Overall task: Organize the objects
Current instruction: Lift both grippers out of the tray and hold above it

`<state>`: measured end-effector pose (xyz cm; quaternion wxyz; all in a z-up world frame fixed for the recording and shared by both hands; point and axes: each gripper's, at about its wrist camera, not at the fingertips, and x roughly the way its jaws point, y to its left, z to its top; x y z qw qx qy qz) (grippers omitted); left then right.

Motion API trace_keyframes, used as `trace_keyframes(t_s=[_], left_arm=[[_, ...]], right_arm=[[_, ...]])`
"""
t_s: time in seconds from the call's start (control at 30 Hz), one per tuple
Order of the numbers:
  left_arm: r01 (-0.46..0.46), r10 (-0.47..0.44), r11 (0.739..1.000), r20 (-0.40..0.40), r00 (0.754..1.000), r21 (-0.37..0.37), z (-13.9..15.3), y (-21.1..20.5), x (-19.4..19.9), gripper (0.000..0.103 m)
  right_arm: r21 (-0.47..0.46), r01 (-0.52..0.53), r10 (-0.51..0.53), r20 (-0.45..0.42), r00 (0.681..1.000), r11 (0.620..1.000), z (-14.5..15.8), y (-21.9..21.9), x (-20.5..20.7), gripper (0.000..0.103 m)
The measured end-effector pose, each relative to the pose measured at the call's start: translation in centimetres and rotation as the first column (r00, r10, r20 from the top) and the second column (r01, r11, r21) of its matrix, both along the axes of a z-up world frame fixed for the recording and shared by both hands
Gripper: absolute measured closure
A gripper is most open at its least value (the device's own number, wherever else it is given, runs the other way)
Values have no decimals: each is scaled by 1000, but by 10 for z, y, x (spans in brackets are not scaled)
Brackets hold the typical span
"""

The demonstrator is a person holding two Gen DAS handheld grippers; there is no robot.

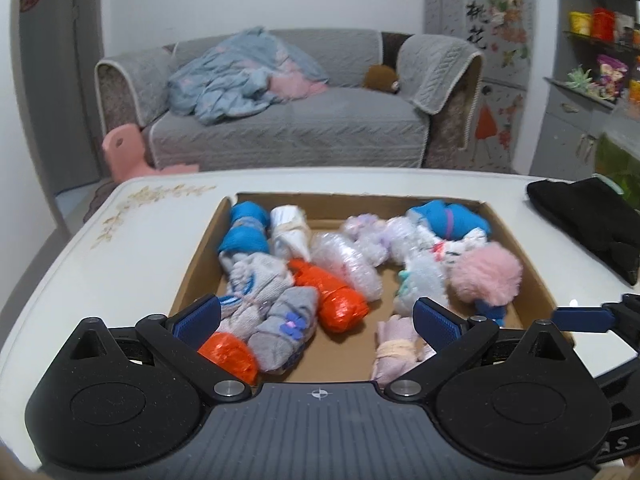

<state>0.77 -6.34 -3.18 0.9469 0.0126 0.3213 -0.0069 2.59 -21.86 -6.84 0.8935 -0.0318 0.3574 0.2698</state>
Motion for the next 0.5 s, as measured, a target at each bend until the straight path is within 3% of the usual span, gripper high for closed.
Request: trace_keyframes(t_s=[0.5], left_arm=[[-16,15,1000,25,1000,7,3,0,-2,1]], right_arm=[[6,-14,14,-3,1000,1000,1,5,-3,1]])
